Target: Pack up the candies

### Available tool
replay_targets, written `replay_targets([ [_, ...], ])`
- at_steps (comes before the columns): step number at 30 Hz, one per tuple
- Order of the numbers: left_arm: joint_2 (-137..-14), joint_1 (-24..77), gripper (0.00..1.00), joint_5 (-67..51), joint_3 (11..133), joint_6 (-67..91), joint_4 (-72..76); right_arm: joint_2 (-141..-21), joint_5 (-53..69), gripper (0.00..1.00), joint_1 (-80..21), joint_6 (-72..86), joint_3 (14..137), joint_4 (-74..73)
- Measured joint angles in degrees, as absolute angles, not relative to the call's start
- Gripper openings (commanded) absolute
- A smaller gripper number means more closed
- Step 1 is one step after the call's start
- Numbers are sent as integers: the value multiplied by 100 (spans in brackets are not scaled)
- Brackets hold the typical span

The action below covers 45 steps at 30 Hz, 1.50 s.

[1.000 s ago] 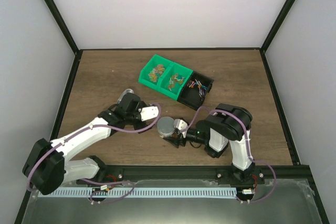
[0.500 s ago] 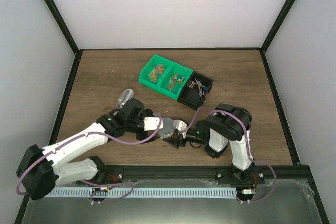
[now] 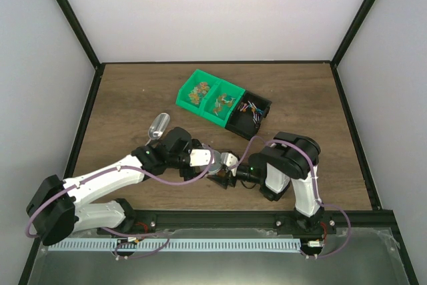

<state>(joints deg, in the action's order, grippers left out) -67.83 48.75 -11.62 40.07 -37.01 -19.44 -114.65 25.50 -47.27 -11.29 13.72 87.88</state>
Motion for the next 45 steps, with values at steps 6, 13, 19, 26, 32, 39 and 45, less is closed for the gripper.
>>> replay_targets([
  [6,-6622,4746,86,-1061,3938,-3682,-2043,-11465,2534,84,-4724,-1129,1372,8788],
  [13,-6663,4121,85,-1041,3924,-3601,-2139,-11463,2438,84,-4698,-1103,1367,8794],
  [19,-6608,3765,88,-1133,3905,-3874,-2252,-11461,2565,84,-4751,-1129,1358,8792],
  [26,-6125,4480,92,-1732,3896,-4088,-2486,-11461,2565,84,-4751,-1127,1358,8792],
  [32,-6630,4829,92,-1699,3942,-3898,-2239,-11461,2567,83,-4751,-1127,1361,8790],
  [39,-6814,4932,91,-1273,3944,-3750,-1903,-11461,2576,82,-4751,-1135,1361,8790],
  [45,-6768,4812,91,-1133,3935,-3658,-1935,-11461,2571,80,-4746,-1138,1361,8790],
])
